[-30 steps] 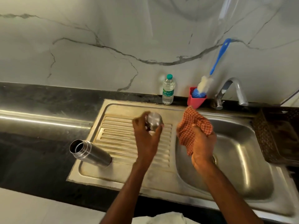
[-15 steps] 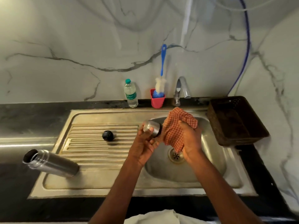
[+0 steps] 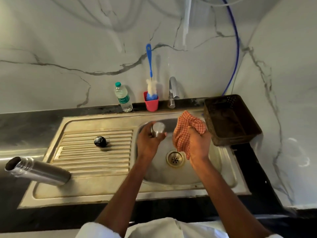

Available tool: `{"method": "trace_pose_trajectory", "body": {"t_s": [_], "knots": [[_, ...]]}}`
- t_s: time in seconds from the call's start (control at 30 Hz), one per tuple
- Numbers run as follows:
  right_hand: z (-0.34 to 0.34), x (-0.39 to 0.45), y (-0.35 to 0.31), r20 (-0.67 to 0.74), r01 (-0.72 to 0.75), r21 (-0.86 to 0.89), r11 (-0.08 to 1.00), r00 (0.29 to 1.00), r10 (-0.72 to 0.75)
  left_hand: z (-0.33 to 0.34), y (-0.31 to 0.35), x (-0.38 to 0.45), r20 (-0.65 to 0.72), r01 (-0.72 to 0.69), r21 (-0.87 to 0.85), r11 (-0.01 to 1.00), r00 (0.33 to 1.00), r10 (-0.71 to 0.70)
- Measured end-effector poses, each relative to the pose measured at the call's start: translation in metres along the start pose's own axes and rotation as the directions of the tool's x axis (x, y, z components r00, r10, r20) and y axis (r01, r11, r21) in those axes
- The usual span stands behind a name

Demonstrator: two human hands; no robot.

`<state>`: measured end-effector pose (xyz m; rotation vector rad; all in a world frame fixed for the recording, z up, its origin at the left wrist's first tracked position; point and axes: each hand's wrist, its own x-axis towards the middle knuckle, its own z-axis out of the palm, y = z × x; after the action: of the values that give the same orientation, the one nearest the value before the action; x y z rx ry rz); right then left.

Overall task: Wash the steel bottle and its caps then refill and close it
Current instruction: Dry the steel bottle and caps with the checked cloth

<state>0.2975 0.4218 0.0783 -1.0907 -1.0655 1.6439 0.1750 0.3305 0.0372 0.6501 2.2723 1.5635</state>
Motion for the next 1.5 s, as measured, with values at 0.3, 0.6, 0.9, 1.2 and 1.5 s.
{"method": "trace_pose_trajectory", "body": {"t_s": [0.3, 0.6, 0.9, 1.2, 1.5], "knots": [[-0.008, 0.000, -0.003, 0.006, 0.097, -0.084, 0.992, 0.995, -0.097, 0.011, 0.002, -0.011, -0.032, -0.043, 0.009, 0.999, 0.999, 0.044], [0.004, 0.004, 0.005, -0.007, 0.070, -0.148, 0.987, 0.997, -0.072, -0.005, -0.012, 0.002, 0.153, 0.264, -0.357, 0.896, 0.963, -0.223], [0.039, -0.002, 0.030, 0.027, -0.177, -0.107, 0.978, 0.983, 0.181, -0.032, -0.022, 0.026, 0.548, 0.641, -0.710, 0.291, 0.763, -0.343], [0.042, 0.014, 0.051, 0.035, -0.458, 0.126, 0.880, 0.888, 0.458, -0.062, -0.043, 0.053, 0.567, 0.764, -0.558, 0.324, 0.636, -0.523], [0.034, 0.001, 0.039, 0.154, 0.171, -0.638, 0.751, 0.984, -0.093, -0.070, -0.058, 0.062, 0.508, 0.713, -0.522, 0.467, 0.700, -0.502]]}}
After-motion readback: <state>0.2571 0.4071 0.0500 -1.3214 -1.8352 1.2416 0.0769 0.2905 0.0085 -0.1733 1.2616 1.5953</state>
